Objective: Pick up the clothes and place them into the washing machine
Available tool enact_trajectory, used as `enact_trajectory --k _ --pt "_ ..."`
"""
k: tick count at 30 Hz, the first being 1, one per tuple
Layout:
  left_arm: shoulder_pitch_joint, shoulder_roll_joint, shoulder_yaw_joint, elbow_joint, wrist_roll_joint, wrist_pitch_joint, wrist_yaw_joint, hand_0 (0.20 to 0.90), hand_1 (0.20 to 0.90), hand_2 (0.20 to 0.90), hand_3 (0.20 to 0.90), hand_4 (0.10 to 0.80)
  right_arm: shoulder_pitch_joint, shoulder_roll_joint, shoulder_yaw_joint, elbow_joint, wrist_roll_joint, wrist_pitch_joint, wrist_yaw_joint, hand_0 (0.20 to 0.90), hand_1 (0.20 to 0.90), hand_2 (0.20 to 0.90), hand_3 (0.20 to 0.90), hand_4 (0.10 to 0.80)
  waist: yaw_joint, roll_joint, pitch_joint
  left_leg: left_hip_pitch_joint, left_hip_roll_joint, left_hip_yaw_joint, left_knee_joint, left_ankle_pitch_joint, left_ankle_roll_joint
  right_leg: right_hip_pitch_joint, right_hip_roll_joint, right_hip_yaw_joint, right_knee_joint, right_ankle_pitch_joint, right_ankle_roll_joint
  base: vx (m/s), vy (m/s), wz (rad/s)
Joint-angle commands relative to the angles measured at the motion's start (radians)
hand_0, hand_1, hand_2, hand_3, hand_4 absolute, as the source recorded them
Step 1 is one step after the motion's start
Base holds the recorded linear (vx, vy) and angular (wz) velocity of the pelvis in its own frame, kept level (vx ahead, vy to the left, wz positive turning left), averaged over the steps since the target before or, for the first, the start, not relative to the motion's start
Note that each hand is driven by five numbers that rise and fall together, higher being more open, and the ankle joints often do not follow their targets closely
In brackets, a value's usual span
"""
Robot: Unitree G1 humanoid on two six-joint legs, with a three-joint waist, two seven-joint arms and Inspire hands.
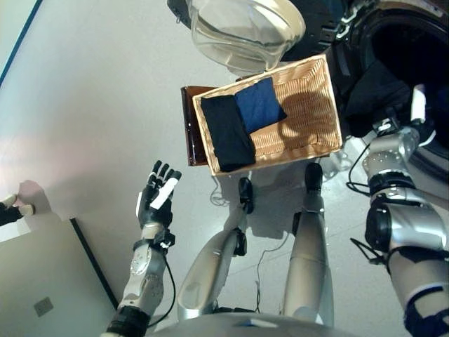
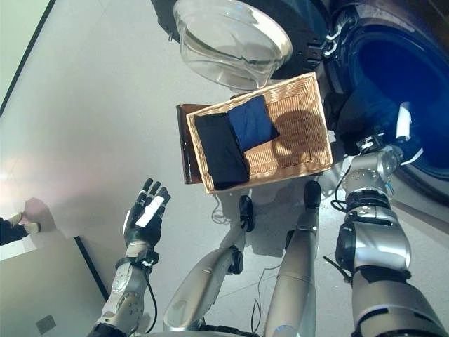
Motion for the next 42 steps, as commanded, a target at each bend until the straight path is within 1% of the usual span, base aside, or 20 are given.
enact_trajectory --k 1,2,3,4,5,6,7,8,11,12,13,20,21,22,26,28,33,34,38,42 --pt "0.024 0.005 -0.017 -0.049 -0.031 -0.076 -0.004 0.900 0.900 0.900 0.900 0.800 -0.042 -0.116 0.013 -0.145 0.047 -0.176 0.007 0.200 0.200 0.200 0.200 0.300 -0.009 0.121 -0.027 0.059 0.019 0.008 -0.003 -0.078 -0.107 0.103 0.013 -0.006 -0.079 -0.107 -0.022 0.030 0.023 -0.01" --pt "0.026 0.005 -0.021 -0.050 -0.034 -0.074 -0.005 0.900 0.900 0.900 0.900 0.800 -0.047 -0.123 0.000 -0.152 0.054 -0.188 0.002 0.200 0.200 0.200 0.200 0.300 -0.007 0.126 -0.029 0.057 0.020 0.009 -0.003 -0.073 -0.107 0.102 0.014 -0.005 -0.083 -0.100 -0.022 0.049 0.023 0.00" --pt "0.027 0.007 -0.024 -0.044 -0.034 -0.072 -0.006 0.900 0.900 0.900 0.900 0.800 -0.059 -0.136 -0.012 -0.156 0.059 -0.202 -0.009 0.200 0.200 0.200 0.200 0.300 -0.007 0.129 -0.034 0.062 0.018 0.008 -0.003 -0.079 -0.106 0.106 0.011 -0.005 -0.082 -0.110 -0.021 0.034 0.018 0.00" --pt "0.030 0.013 -0.032 -0.044 -0.035 -0.070 -0.007 0.900 0.900 0.900 0.900 0.800 -0.088 -0.169 -0.024 -0.154 0.068 -0.217 -0.025 0.200 0.200 0.200 0.200 0.300 -0.005 0.135 -0.041 0.064 0.016 0.008 -0.003 -0.080 -0.107 0.109 0.009 -0.004 -0.082 -0.112 -0.020 0.000 0.000 0.00" --pt "0.029 0.012 -0.032 -0.044 -0.035 -0.070 -0.007 0.900 0.900 0.900 0.900 0.800 -0.090 -0.172 -0.023 -0.152 0.068 -0.217 -0.025 0.200 0.200 0.200 0.200 0.300 -0.005 0.136 -0.040 0.061 0.017 0.008 -0.003 -0.075 -0.107 0.106 0.011 -0.003 -0.083 -0.104 -0.021 0.041 0.012 0.00" --pt "0.034 0.019 -0.036 -0.042 -0.035 -0.068 -0.006 0.900 0.900 0.900 0.900 0.800 -0.123 -0.213 -0.022 -0.147 0.067 -0.221 -0.040 0.200 0.200 0.200 0.200 0.300 -0.003 0.139 -0.049 0.067 0.014 0.007 -0.003 -0.081 -0.107 0.111 0.007 -0.003 -0.079 -0.115 -0.019 0.000 0.000 0.00" --pt "0.032 0.016 -0.037 -0.043 -0.036 -0.068 -0.005 0.900 0.900 0.900 0.900 0.800 -0.129 -0.217 -0.019 -0.143 0.068 -0.220 -0.039 0.200 0.200 0.200 0.200 0.300 -0.002 0.141 -0.048 0.061 0.016 0.008 -0.003 -0.074 -0.108 0.106 0.010 -0.002 -0.082 -0.103 -0.020 0.050 0.009 0.01" --pt "0.034 0.020 -0.038 -0.043 -0.035 -0.067 -0.006 0.900 0.900 0.900 0.900 0.800 -0.140 -0.233 -0.015 -0.139 0.063 -0.219 -0.045 0.200 0.200 0.200 0.200 0.300 -0.002 0.141 -0.052 0.066 0.015 0.007 -0.003 -0.080 -0.108 0.110 0.007 -0.003 -0.080 -0.114 -0.019 0.000 0.000 0.00" --pt "0.035 0.032 -0.043 -0.044 -0.033 -0.066 -0.008 0.900 0.900 0.900 0.900 0.800 -0.194 -0.297 0.019 -0.120 0.045 -0.204 -0.062 0.200 0.200 0.200 0.200 0.300 -0.001 0.140 -0.060 0.069 0.014 0.007 -0.003 -0.081 -0.110 0.113 0.007 -0.001 -0.078 -0.116 -0.019 0.000 0.000 0.00" --pt "0.034 0.032 -0.044 -0.044 -0.034 -0.067 -0.008 0.900 0.900 0.900 0.900 0.800 -0.216 -0.317 0.034 -0.106 0.042 -0.200 -0.067 0.200 0.200 0.200 0.200 0.300 0.001 0.143 -0.062 0.065 0.016 0.009 -0.003 -0.075 -0.111 0.109 0.010 0.000 -0.080 -0.105 -0.020 0.000 0.000 0.00" --pt "0.036 0.039 -0.047 -0.047 -0.035 -0.068 -0.009 0.900 0.900 0.900 0.900 0.800 -0.238 -0.344 0.057 -0.103 0.023 -0.192 -0.073 0.200 0.200 0.200 0.200 0.300 0.000 0.137 -0.066 0.068 0.015 0.009 -0.003 -0.077 -0.112 0.111 0.012 -0.001 -0.076 -0.109 -0.020 0.000 0.000 0.00" --pt "0.036 0.046 -0.052 -0.052 -0.036 -0.070 -0.012 0.900 0.900 0.900 0.900 0.800 -0.337 -0.417 0.142 -0.084 -0.003 -0.172 -0.088 0.200 0.200 0.200 0.200 0.300 -0.003 0.132 -0.080 0.075 0.015 0.010 -0.003 -0.086 -0.114 0.117 0.010 -0.001 -0.073 -0.121 -0.019 0.018 -0.004 0.02" --pt "0.034 0.047 -0.052 -0.052 -0.036 -0.070 -0.012 0.900 0.900 0.900 0.900 0.800 -0.358 -0.428 0.156 -0.082 -0.005 -0.173 -0.092 0.200 0.200 0.200 0.200 0.300 -0.002 0.133 -0.080 0.070 0.017 0.011 -0.003 -0.079 -0.115 0.113 0.012 -0.001 -0.077 -0.110 -0.020 0.045 -0.008 0.01" --pt "0.036 0.049 -0.053 -0.050 -0.037 -0.070 -0.012 0.900 0.900 0.900 0.900 0.800 -0.375 -0.438 0.166 -0.087 -0.006 -0.176 -0.094 0.200 0.200 0.200 0.200 0.300 -0.002 0.130 -0.083 0.075 0.015 0.010 -0.003 -0.086 -0.116 0.119 0.010 -0.002 -0.076 -0.121 -0.019 0.000 0.000 0.00" --pt "0.038 0.054 -0.050 -0.057 -0.040 -0.073 -0.008 0.900 0.900 0.900 0.900 0.800 -0.440 -0.466 0.197 -0.124 0.000 -0.216 -0.114 0.200 0.200 0.200 0.200 0.300 -0.005 0.133 -0.087 0.071 0.016 0.009 -0.003 -0.080 -0.117 0.116 0.011 0.000 -0.079 -0.112 -0.019 0.000 0.000 0.00" --pt "0.039 0.059 -0.049 -0.056 -0.040 -0.075 -0.005 0.900 0.900 0.900 0.900 0.800 -0.468 -0.472 0.192 -0.183 0.020 -0.270 -0.118 0.200 0.200 0.200 0.200 0.300 -0.008 0.136 -0.093 0.073 0.013 0.006 -0.003 -0.083 -0.117 0.118 0.011 -0.001 -0.077 -0.118 -0.017 0.000 0.000 0.00" --pt "0.039 0.062 -0.044 -0.055 -0.039 -0.080 0.001 0.900 0.900 0.900 0.900 0.800 -0.482 -0.482 0.187 -0.232 0.008 -0.315 -0.149 0.200 0.200 0.200 0.200 0.300 -0.009 0.137 -0.102 0.073 0.012 0.004 -0.003 -0.083 -0.117 0.118 0.009 -0.002 -0.080 -0.116 -0.017 0.031 0.011 -0.02" --pt "0.047 0.068 -0.041 -0.051 -0.039 -0.082 0.009 0.900 0.900 0.900 0.900 0.800 -0.499 -0.503 0.180 -0.259 0.005 -0.356 -0.177 0.200 0.200 0.200 0.200 0.300 -0.010 0.134 -0.111 0.078 0.009 0.002 -0.003 -0.090 -0.117 0.123 0.005 -0.001 -0.077 -0.128 -0.015 0.000 0.000 0.00" --pt "0.051 0.073 -0.041 -0.049 -0.036 -0.083 0.008 0.900 0.900 0.900 0.900 0.800 -0.519 -0.523 0.183 -0.269 -0.002 -0.376 -0.202 0.200 0.200 0.200 0.200 0.300 -0.008 0.133 -0.118 0.073 0.008 -0.001 -0.003 -0.084 -0.118 0.121 0.006 -0.001 -0.081 -0.117 -0.016 0.017 0.004 0.00" --pt "0.051 0.078 -0.042 -0.049 -0.031 -0.085 0.008 0.900 0.900 0.900 0.900 0.800 -0.516 -0.547 0.191 -0.238 -0.020 -0.359 -0.226 0.200 0.200 0.200 0.200 0.300 -0.011 0.130 -0.120 0.071 0.006 -0.001 -0.003 -0.086 -0.119 0.119 0.008 0.001 -0.081 -0.117 -0.017 0.011 0.000 0.02"
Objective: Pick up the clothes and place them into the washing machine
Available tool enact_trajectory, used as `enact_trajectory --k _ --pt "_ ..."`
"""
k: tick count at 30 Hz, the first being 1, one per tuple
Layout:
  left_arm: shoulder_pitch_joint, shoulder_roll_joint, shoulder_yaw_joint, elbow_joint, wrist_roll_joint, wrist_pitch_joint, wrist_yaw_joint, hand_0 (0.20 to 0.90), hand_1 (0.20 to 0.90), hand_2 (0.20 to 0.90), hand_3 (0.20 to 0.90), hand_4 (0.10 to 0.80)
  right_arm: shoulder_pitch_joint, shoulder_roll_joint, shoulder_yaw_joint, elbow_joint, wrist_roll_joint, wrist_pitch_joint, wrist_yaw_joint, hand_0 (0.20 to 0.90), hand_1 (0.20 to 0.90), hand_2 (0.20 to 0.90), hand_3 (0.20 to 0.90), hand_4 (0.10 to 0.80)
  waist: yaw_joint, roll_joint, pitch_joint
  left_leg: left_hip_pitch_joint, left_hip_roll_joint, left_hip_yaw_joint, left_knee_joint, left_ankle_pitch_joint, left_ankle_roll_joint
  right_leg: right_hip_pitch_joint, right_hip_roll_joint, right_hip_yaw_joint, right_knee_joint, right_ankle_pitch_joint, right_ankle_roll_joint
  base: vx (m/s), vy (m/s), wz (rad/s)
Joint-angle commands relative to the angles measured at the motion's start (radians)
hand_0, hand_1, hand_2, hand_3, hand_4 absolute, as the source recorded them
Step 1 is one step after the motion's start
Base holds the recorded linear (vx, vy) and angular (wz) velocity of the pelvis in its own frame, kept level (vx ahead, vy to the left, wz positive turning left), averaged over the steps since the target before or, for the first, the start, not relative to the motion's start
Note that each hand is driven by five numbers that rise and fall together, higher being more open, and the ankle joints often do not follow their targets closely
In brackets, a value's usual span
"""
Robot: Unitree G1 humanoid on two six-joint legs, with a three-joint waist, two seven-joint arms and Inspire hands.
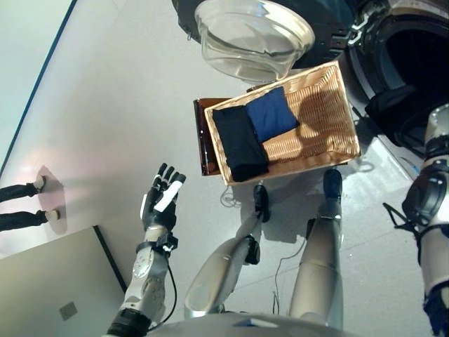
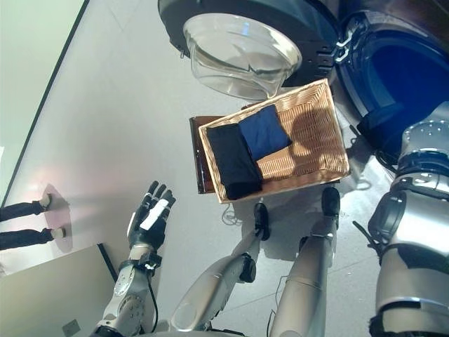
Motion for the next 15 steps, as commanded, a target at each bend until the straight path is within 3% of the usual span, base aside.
enact_trajectory --k 1,3,4,5,6,15 --pt "0.040 0.066 -0.001 -0.048 -0.014 -0.084 0.014 0.900 0.900 0.900 0.900 0.800 -0.263 -0.299 0.224 -0.247 -0.116 -0.121 -0.009 0.200 0.200 0.200 0.200 0.300 -0.020 0.056 -0.063 0.069 0.048 0.012 -0.007 -0.067 -0.132 0.119 0.046 -0.010 -0.085 -0.087 -0.048 0.000 0.000 0.00" --pt "0.039 0.064 -0.001 -0.044 -0.012 -0.082 0.015 0.900 0.900 0.900 0.900 0.800 -0.251 -0.296 0.227 -0.205 -0.133 -0.083 -0.020 0.200 0.200 0.200 0.200 0.300 -0.021 0.052 -0.062 0.073 0.048 0.014 -0.007 -0.074 -0.131 0.122 0.045 -0.012 -0.081 -0.099 -0.048 0.020 0.000 0.00" --pt "0.038 0.064 -0.003 -0.046 -0.011 -0.082 0.014 0.900 0.900 0.900 0.900 0.800 -0.254 -0.295 0.235 -0.184 -0.139 -0.060 -0.021 0.400 0.400 0.400 0.400 0.443 -0.019 0.052 -0.059 0.068 0.051 0.017 -0.007 -0.067 -0.131 0.116 0.047 -0.012 -0.081 -0.088 -0.050 0.000 0.000 0.00" --pt "0.039 0.064 -0.002 -0.047 -0.011 -0.081 0.014 0.900 0.900 0.900 0.900 0.800 -0.257 -0.296 0.236 -0.182 -0.139 -0.056 -0.020 0.831 0.831 0.831 0.831 0.751 -0.019 0.052 -0.060 0.068 0.051 0.017 -0.007 -0.067 -0.131 0.115 0.048 -0.011 -0.081 -0.088 -0.050 0.000 0.000 0.00" --pt "0.037 0.068 0.001 -0.045 -0.007 -0.081 0.017 0.900 0.900 0.900 0.900 0.800 -0.257 -0.305 0.254 -0.142 -0.165 -0.020 -0.031 0.900 0.900 0.900 0.900 0.800 -0.018 0.047 -0.061 0.073 0.049 0.017 -0.007 -0.075 -0.131 0.120 0.045 -0.012 -0.080 -0.099 -0.049 0.000 0.000 0.00" --pt "0.042 0.083 0.026 -0.065 0.024 -0.086 0.036 0.900 0.900 0.900 0.900 0.800 -0.421 -0.330 0.566 0.127 -0.497 0.312 -0.109 0.900 0.900 0.900 0.900 0.800 -0.013 0.033 -0.040 0.062 0.055 0.027 -0.007 -0.065 -0.126 0.108 0.050 -0.015 -0.081 -0.074 -0.052 -0.014 -0.005 0.00"
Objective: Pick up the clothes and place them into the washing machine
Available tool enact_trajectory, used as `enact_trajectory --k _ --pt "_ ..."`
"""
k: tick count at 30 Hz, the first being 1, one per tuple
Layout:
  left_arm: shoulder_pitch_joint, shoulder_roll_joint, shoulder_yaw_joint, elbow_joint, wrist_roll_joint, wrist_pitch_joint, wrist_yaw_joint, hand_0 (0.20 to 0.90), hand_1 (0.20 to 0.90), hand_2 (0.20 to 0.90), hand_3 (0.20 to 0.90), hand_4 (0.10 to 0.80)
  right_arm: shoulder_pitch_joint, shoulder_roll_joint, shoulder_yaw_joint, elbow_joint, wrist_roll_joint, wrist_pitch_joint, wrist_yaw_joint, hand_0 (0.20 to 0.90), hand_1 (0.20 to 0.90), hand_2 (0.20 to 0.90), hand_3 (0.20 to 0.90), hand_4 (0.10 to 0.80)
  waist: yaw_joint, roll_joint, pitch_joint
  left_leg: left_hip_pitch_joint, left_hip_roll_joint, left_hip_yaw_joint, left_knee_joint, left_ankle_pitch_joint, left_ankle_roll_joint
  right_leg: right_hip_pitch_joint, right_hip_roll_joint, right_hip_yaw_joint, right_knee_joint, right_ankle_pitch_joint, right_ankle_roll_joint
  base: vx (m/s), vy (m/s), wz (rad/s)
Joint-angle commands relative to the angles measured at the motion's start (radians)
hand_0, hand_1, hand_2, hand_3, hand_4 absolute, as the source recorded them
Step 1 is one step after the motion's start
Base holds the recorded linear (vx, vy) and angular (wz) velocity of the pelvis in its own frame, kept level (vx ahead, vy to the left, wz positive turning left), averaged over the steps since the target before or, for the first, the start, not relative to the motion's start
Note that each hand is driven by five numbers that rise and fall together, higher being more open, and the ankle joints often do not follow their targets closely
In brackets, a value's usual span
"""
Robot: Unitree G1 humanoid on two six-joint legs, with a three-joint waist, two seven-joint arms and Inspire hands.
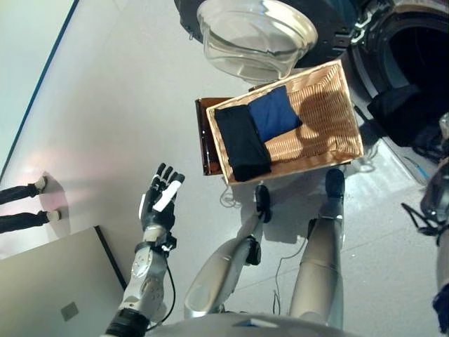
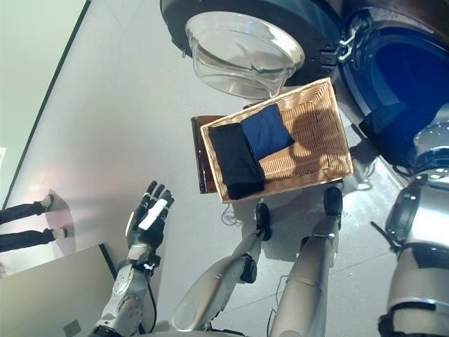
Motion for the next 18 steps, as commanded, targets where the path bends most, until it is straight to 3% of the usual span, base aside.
enact_trajectory --k 1,5,9,14,18 --pt "0.043 0.071 0.029 -0.069 0.022 -0.085 0.026 0.900 0.900 0.900 0.900 0.800 -0.330 -0.224 0.331 -0.099 -0.236 0.052 -0.014 0.900 0.900 0.900 0.900 0.800 0.000 0.033 -0.039 0.058 0.066 0.026 -0.007 -0.062 -0.124 0.104 0.059 -0.026 -0.081 -0.072 -0.068 0.000 0.000 0.00" --pt "0.050 0.076 0.039 -0.090 0.028 -0.082 0.023 0.900 0.900 0.900 0.900 0.800 -0.399 -0.213 0.518 0.014 -0.442 0.199 0.025 0.900 0.900 0.900 0.900 0.800 -0.001 0.024 -0.026 0.056 0.069 0.028 -0.007 -0.058 -0.123 0.099 0.061 -0.028 -0.077 -0.067 -0.071 -0.033 -0.010 0.00" --pt "0.059 0.073 0.069 -0.102 0.038 -0.074 0.003 0.900 0.900 0.900 0.900 0.800 -0.475 -0.205 0.782 0.092 -0.826 0.366 0.054 0.900 0.900 0.900 0.900 0.800 -0.002 0.012 -0.022 0.050 0.069 0.026 -0.007 -0.054 -0.124 0.097 0.067 -0.026 -0.075 -0.064 -0.074 -0.009 0.001 0.00" --pt "0.057 0.058 0.088 -0.101 0.053 -0.075 -0.004 0.900 0.900 0.900 0.900 0.800 -0.488 -0.224 0.877 0.098 -1.037 0.444 0.036 0.900 0.900 0.900 0.900 0.800 -0.002 0.010 -0.028 0.044 0.070 0.022 -0.007 -0.049 -0.125 0.095 0.070 -0.027 -0.082 -0.053 -0.075 0.000 0.000 0.00" --pt "0.044 0.042 0.089 -0.087 0.060 -0.080 -0.003 0.900 0.900 0.900 0.900 0.800 -0.442 -0.248 0.850 0.055 -1.137 0.488 -0.015 0.900 0.900 0.900 0.900 0.800 -0.001 0.011 -0.034 0.043 0.070 0.019 -0.007 -0.049 -0.126 0.097 0.071 -0.026 -0.088 -0.050 -0.074 0.000 0.000 0.00"
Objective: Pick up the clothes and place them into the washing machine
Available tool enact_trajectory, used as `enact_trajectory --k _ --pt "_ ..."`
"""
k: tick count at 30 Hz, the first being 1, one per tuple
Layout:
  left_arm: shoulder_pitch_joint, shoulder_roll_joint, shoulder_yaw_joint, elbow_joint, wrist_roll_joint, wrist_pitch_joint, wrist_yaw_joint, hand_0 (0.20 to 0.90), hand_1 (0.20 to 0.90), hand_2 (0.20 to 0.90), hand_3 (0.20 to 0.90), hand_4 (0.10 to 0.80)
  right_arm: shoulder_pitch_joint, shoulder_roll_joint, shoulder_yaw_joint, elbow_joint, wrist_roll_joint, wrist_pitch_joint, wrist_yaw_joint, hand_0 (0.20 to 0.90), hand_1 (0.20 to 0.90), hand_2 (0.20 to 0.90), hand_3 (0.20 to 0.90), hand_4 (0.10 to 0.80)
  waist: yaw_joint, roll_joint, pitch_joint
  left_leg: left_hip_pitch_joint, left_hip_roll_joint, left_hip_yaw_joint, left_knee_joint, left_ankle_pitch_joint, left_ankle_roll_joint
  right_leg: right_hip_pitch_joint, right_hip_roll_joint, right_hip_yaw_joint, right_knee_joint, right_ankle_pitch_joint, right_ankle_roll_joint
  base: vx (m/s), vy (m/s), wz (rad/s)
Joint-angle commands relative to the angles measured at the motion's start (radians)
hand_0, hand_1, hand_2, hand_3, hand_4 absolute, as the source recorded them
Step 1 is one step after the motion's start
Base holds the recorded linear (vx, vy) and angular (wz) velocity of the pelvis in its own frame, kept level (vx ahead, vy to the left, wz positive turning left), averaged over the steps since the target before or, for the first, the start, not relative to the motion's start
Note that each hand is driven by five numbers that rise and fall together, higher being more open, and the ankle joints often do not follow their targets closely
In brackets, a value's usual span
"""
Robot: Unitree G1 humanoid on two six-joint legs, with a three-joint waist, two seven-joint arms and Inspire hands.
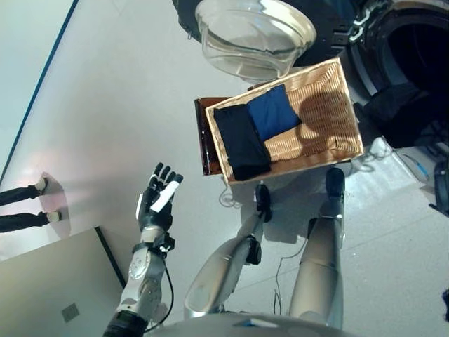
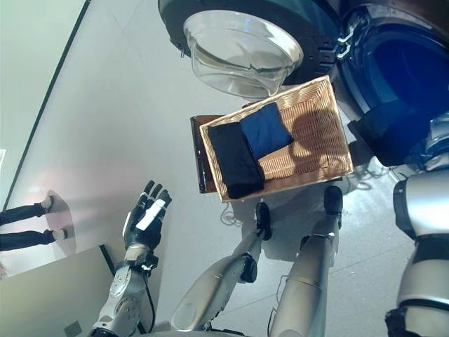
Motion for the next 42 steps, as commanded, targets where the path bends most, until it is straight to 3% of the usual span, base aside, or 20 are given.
enact_trajectory --k 1,10,15,19,20,23,31,33,37,42 --pt "0.024 0.034 0.070 -0.062 0.031 -0.080 0.002 0.900 0.900 0.900 0.900 0.800 -0.285 -0.239 0.302 -0.157 -0.250 0.008 -0.150 0.900 0.900 0.900 0.900 0.800 -0.001 0.018 -0.036 0.048 0.070 0.014 -0.007 -0.054 -0.134 0.101 0.068 -0.030 -0.081 -0.062 -0.072 0.000 0.000 0.00" --pt "-0.006 -0.010 0.073 -0.027 0.038 -0.104 0.015 0.900 0.900 0.900 0.900 0.800 0.127 -0.188 -0.087 -0.349 -0.248 -0.021 -0.230 0.900 0.900 0.900 0.900 0.800 -0.013 0.026 -0.026 0.060 0.068 0.017 -0.007 -0.057 -0.129 0.119 0.063 -0.032 -0.095 -0.060 -0.068 0.000 0.000 0.00" --pt "-0.006 -0.033 0.090 0.001 0.046 -0.123 0.018 0.900 0.900 0.900 0.900 0.800 0.529 -0.041 -0.382 -0.627 -0.338 -0.015 -0.299 0.900 0.900 0.900 0.900 0.800 -0.028 0.016 -0.020 0.073 0.069 0.018 -0.007 -0.061 -0.123 0.139 0.060 -0.036 -0.104 -0.061 -0.064 0.006 0.010 0.07" --pt "0.001 -0.043 0.094 0.019 0.053 -0.131 0.016 0.900 0.900 0.900 0.900 0.800 0.722 0.054 -0.484 -0.759 -0.409 -0.012 -0.325 0.900 0.900 0.900 0.900 0.800 -0.033 0.010 -0.019 0.082 0.069 0.018 -0.007 -0.064 -0.118 0.147 0.057 -0.039 -0.105 -0.063 -0.062 0.008 0.006 -0.01" --pt "0.008 -0.048 0.091 0.035 0.055 -0.137 0.012 0.900 0.900 0.900 0.900 0.800 0.811 0.119 -0.503 -0.792 -0.445 -0.015 -0.339 0.900 0.900 0.900 0.900 0.800 -0.034 0.006 -0.020 0.085 0.068 0.017 -0.007 -0.065 -0.115 0.153 0.054 -0.039 -0.110 -0.062 -0.061 0.007 0.035 -0.02" --pt "0.019 -0.052 0.087 0.041 0.070 -0.145 0.013 0.900 0.900 0.900 0.900 0.800 0.897 0.194 -0.498 -0.806 -0.496 -0.014 -0.355 0.900 0.900 0.900 0.900 0.800 -0.035 0.001 -0.022 0.092 0.067 0.019 -0.007 -0.068 -0.112 0.160 0.050 -0.041 -0.115 -0.059 -0.059 0.003 0.023 -0.02" --pt "0.029 -0.049 0.076 0.071 0.083 -0.157 0.032 0.900 0.900 0.900 0.900 0.800 0.921 0.288 -0.435 -0.799 -0.525 -0.024 -0.380 0.900 0.900 0.900 0.900 0.800 -0.034 -0.010 -0.029 0.104 0.067 0.021 -0.007 -0.070 -0.110 0.179 0.044 -0.043 -0.132 -0.052 -0.055 0.004 0.008 -0.01" --pt "0.033 -0.048 0.075 0.081 0.090 -0.160 0.048 0.900 0.900 0.900 0.900 0.800 0.932 0.318 -0.369 -0.837 -0.570 -0.041 -0.352 0.900 0.900 0.900 0.900 0.800 -0.035 -0.023 -0.032 0.114 0.066 0.022 -0.007 -0.073 -0.109 0.194 0.041 -0.048 -0.138 -0.053 -0.053 -0.003 0.024 -0.04" --pt "0.035 -0.045 0.084 0.085 0.091 -0.162 0.051 0.900 0.900 0.900 0.900 0.800 0.943 0.323 -0.296 -0.907 -0.615 -0.080 -0.272 0.900 0.900 0.900 0.900 0.800 -0.035 -0.041 -0.029 0.116 0.069 0.022 -0.007 -0.068 -0.111 0.202 0.040 -0.054 -0.147 -0.041 -0.054 0.000 0.000 0.00" --pt "0.046 -0.031 0.095 0.088 0.105 -0.162 0.043 0.900 0.900 0.900 0.900 0.800 0.877 0.266 -0.155 -0.937 -0.761 -0.074 -0.174 0.900 0.900 0.900 0.900 0.800 -0.025 -0.070 -0.025 0.122 0.072 0.008 -0.007 -0.068 -0.115 0.222 0.035 -0.067 -0.162 -0.039 -0.050 -0.011 -0.014 0.09"
